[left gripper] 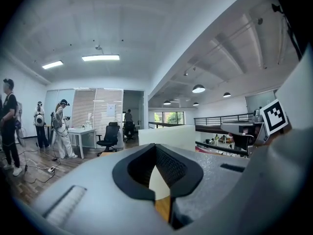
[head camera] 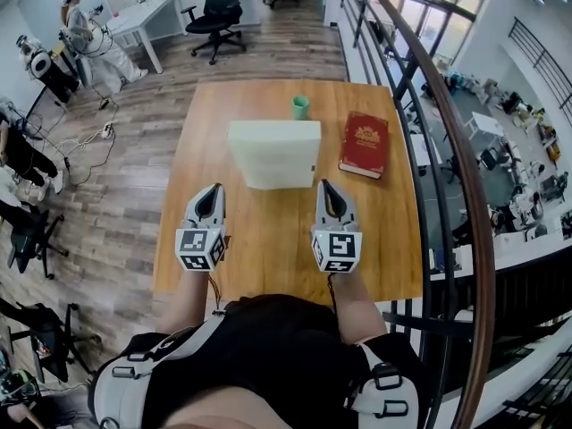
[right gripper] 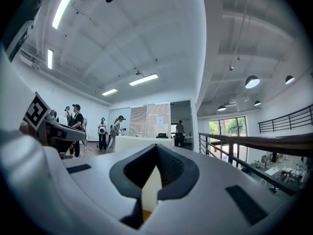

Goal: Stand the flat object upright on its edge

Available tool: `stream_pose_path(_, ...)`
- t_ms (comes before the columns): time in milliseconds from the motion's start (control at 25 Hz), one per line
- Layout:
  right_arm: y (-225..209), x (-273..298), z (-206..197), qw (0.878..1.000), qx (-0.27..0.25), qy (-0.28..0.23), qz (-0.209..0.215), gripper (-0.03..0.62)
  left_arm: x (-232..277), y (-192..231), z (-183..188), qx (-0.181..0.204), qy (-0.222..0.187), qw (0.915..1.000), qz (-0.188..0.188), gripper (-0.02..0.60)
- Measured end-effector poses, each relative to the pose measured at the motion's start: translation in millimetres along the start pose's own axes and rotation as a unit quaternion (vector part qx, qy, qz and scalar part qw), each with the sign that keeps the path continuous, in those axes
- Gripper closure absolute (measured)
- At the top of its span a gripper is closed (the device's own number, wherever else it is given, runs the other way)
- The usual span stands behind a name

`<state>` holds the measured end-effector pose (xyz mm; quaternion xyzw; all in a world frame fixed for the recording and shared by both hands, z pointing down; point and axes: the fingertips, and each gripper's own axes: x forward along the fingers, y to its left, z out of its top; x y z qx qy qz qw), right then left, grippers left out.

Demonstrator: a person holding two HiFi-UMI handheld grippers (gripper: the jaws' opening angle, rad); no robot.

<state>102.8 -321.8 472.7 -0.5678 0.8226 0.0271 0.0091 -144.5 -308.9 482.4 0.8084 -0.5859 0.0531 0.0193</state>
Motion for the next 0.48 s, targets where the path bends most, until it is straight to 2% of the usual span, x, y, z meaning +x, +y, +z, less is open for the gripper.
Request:
stream_pose_path(280, 2.0, -1.1, -4.0, 1.000, 0.012, 0.003, 0.006, 0.589, 4.1, -8.6, -4.9, -0.013, 0.004, 0.9998, -0.016, 0.575)
stream_pose_path(480, 2.1, 0.4, -3.8, 1.000, 0.016, 0.003, 0.011, 0.589, 7.0, -9.9, -7.5, 0.008, 0.007, 0.9999, -0.013, 0.576)
